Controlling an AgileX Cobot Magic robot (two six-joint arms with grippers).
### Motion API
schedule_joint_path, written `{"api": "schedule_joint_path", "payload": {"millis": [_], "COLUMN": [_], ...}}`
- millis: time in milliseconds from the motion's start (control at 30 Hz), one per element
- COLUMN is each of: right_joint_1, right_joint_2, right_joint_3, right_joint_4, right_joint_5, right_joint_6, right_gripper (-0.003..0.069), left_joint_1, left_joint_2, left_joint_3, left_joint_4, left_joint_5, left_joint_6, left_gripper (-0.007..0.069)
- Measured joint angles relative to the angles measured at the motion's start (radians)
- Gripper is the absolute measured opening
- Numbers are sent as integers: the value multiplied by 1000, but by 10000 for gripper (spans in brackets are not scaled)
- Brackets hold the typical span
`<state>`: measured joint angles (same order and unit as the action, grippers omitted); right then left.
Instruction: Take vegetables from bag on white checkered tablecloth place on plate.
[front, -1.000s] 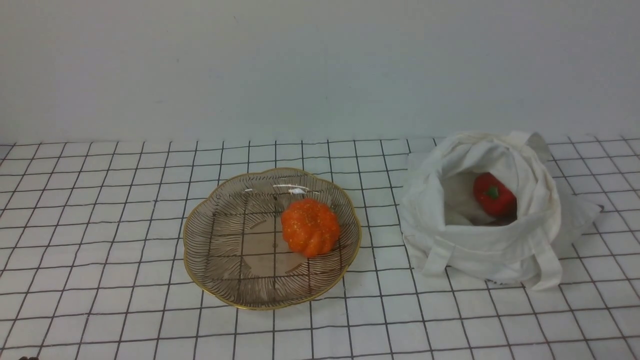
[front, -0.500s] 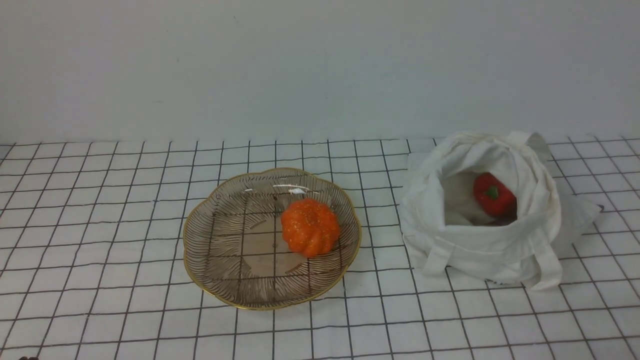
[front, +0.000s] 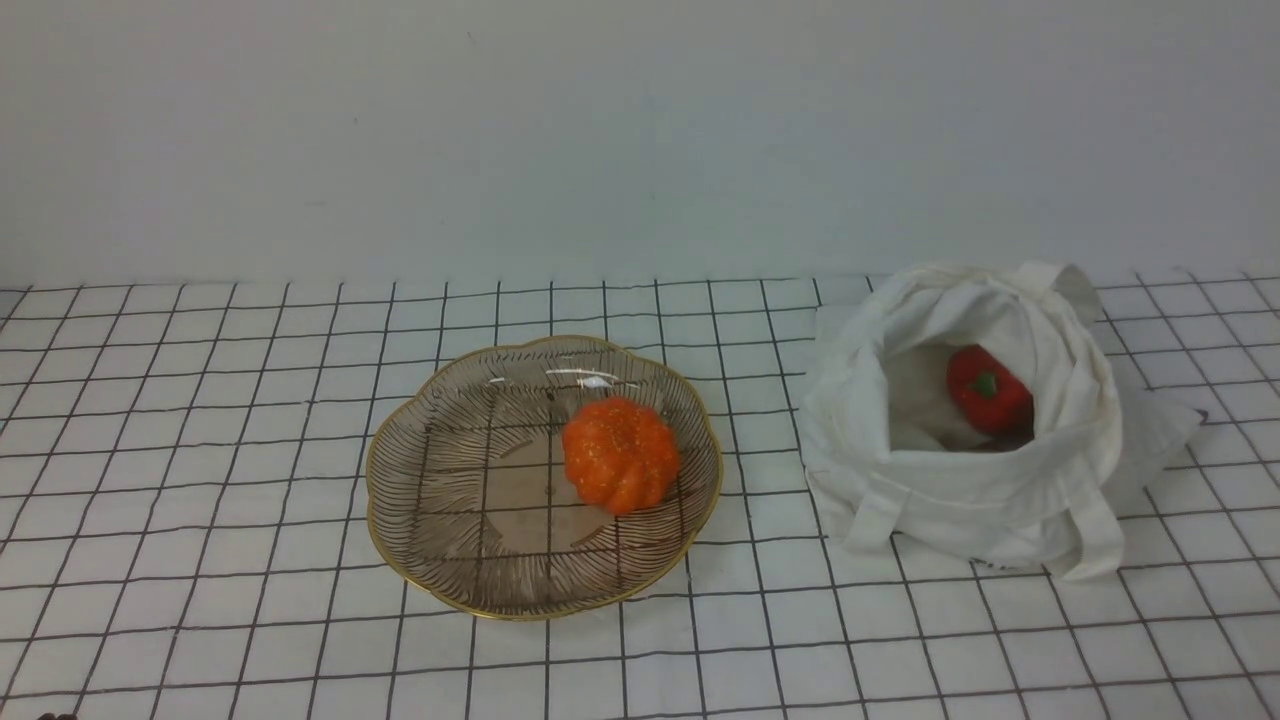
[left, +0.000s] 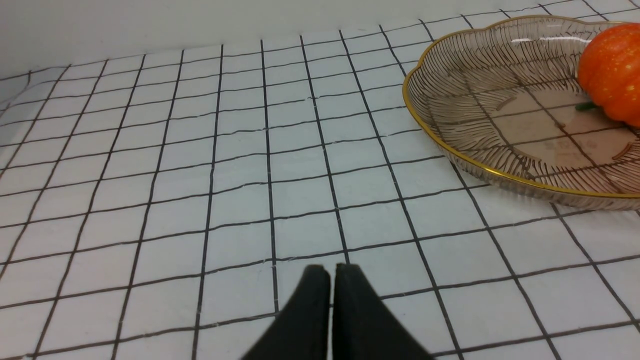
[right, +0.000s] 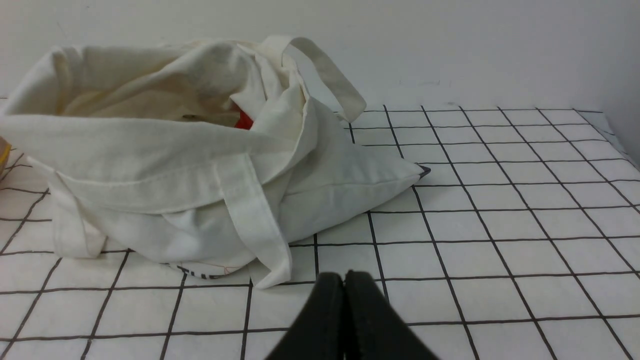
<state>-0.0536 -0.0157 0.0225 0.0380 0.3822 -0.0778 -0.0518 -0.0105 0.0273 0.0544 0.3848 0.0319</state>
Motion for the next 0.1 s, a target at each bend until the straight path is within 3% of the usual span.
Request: {"api": "schedule_joint_path", "payload": {"millis": [100], "right_joint_1": [0], "right_joint_2": [0], "right_joint_3": [0], "right_joint_4": [0], "right_joint_5": [0], "right_joint_6": [0], "right_gripper": [-13], "left_joint_1": [0], "left_joint_2": [0], "left_joint_3": [0], "left_joint_4": [0], "left_joint_5": [0], "left_joint_6": [0], "left_gripper": [-8]}}
